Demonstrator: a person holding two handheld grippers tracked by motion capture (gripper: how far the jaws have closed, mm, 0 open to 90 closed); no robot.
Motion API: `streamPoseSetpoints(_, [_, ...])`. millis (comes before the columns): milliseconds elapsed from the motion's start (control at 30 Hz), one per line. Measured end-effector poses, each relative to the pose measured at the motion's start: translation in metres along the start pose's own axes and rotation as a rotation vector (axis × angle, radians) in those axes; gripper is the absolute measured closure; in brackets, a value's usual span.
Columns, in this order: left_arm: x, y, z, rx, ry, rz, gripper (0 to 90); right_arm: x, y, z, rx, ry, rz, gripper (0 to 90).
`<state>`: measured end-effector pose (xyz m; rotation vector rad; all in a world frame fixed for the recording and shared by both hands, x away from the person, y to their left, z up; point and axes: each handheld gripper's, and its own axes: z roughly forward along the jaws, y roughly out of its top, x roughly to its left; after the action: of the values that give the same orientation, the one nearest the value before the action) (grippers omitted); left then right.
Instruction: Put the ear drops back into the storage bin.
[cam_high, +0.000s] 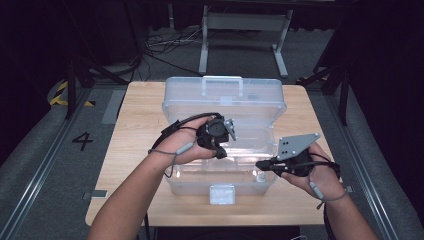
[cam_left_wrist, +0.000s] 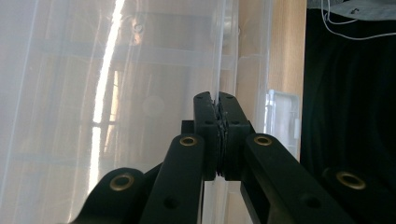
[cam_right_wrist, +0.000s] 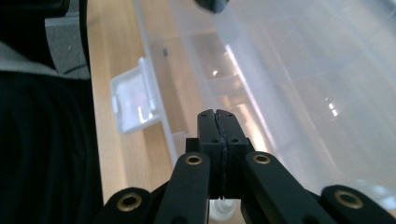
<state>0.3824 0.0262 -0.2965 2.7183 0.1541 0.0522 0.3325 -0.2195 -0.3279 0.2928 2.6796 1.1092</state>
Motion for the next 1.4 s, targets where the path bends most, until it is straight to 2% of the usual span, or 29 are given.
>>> streamPoseSetpoints(233, [0.0,0.0,0.0,-0.003,0.003,-0.004,88.2,-0.008,0.001,-0.008,-0.073,-0.06,0.028,90.0])
streamPoseSetpoints(567, [0.0,-0.001,0.0,-0.006,0.003,-0.004,88.2,-0.018,-0.009,-0.025,-0.232,-0.144,0.141,90.0])
streamPoseSetpoints(667, [-0.001,-0.001,0.0,-0.009,0.005,-0.005,88.1,-0.019,-0.01,-0.027,-0.253,-0.16,0.153,90.0])
streamPoseSetpoints(733, [-0.002,-0.002,0.0,-0.015,0.01,-0.004,88.2,-0.02,-0.013,-0.031,-0.291,-0.187,0.182,90.0])
streamPoseSetpoints(833, [-0.003,-0.001,0.0,-0.011,0.022,0.007,88.2,-0.024,-0.018,-0.034,-0.319,-0.219,0.228,90.0])
streamPoseSetpoints(967, [-0.004,-0.002,0.0,-0.019,0.027,-0.001,88.2,-0.031,-0.024,-0.035,-0.36,-0.239,0.278,90.0])
streamPoseSetpoints(1167, [-0.005,-0.005,0.001,-0.036,0.028,-0.01,88.1,-0.038,-0.03,-0.036,-0.423,-0.258,0.323,90.0])
streamPoseSetpoints(1267, [-0.007,-0.005,0.001,-0.03,0.039,0.004,88.1,-0.04,-0.031,-0.036,-0.439,-0.266,0.338,90.0])
streamPoseSetpoints(1333, [-0.009,-0.005,0.002,-0.03,0.048,0.006,88.1,-0.043,-0.033,-0.036,-0.463,-0.272,0.364,90.0])
streamPoseSetpoints(1400, [-0.01,-0.005,0.002,-0.031,0.05,0.004,88.1,-0.043,-0.034,-0.036,-0.464,-0.272,0.371,90.0])
